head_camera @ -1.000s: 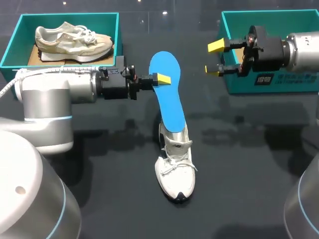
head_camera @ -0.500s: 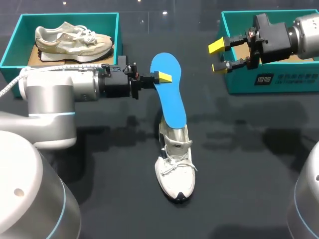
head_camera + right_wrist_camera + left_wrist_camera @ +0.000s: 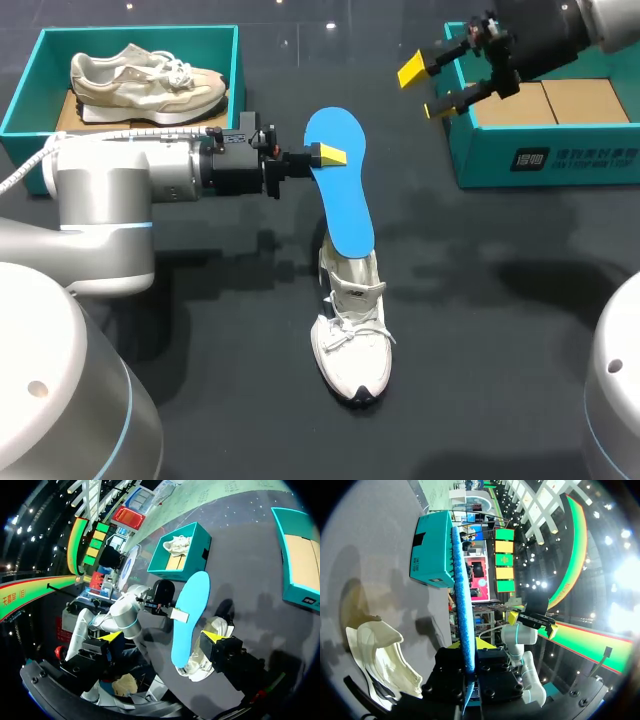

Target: Take the shoe out of the shoebox, open the shoe tongue, remove and reinsert the insole, then place the shoe into the shoebox

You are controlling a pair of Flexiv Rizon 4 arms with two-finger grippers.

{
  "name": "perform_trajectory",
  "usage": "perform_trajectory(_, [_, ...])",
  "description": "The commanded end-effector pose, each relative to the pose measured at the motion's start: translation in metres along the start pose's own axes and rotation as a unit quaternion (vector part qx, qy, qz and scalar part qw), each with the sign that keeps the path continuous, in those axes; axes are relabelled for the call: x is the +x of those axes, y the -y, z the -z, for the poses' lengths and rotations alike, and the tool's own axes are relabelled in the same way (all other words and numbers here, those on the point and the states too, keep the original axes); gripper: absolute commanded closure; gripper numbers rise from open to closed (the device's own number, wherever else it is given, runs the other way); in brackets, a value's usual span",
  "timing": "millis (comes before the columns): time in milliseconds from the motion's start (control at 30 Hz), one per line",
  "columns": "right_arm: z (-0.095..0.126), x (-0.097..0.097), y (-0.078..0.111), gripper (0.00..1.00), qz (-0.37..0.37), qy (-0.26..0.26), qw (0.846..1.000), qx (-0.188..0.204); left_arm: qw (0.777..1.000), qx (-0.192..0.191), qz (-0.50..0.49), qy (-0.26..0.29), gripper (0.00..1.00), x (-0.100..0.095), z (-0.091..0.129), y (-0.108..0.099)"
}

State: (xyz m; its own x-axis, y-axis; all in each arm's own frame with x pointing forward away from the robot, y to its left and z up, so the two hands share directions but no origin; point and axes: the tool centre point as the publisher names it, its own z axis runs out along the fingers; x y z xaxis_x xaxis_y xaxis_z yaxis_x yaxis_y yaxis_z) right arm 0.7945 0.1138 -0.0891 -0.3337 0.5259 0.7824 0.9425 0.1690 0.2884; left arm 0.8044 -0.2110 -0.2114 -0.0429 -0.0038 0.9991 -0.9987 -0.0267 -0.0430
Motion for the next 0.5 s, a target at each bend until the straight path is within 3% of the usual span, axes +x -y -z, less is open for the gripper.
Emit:
perform_trajectory(33, [-0.0057,0.0167,-0.0046,0.0,-0.024,0.169,0.985,0.009,1.0,0.0,0.0,0.0,1.0,-0.0004,0.0005,-0.0003])
perform_trajectory(433, [-0.006,0.0192,-0.0047,0.0,-0.028,0.177,0.984,0.012,1.0,0.0,0.0,0.0,1.0,-0.0004,0.0005,-0.0003])
perform_trajectory(500, [-0.0146,0.0214,-0.0061,0.0,-0.036,0.204,0.978,0.028,1.0,0.0,0.0,0.0,1.0,-0.0004,0.0005,-0.0003])
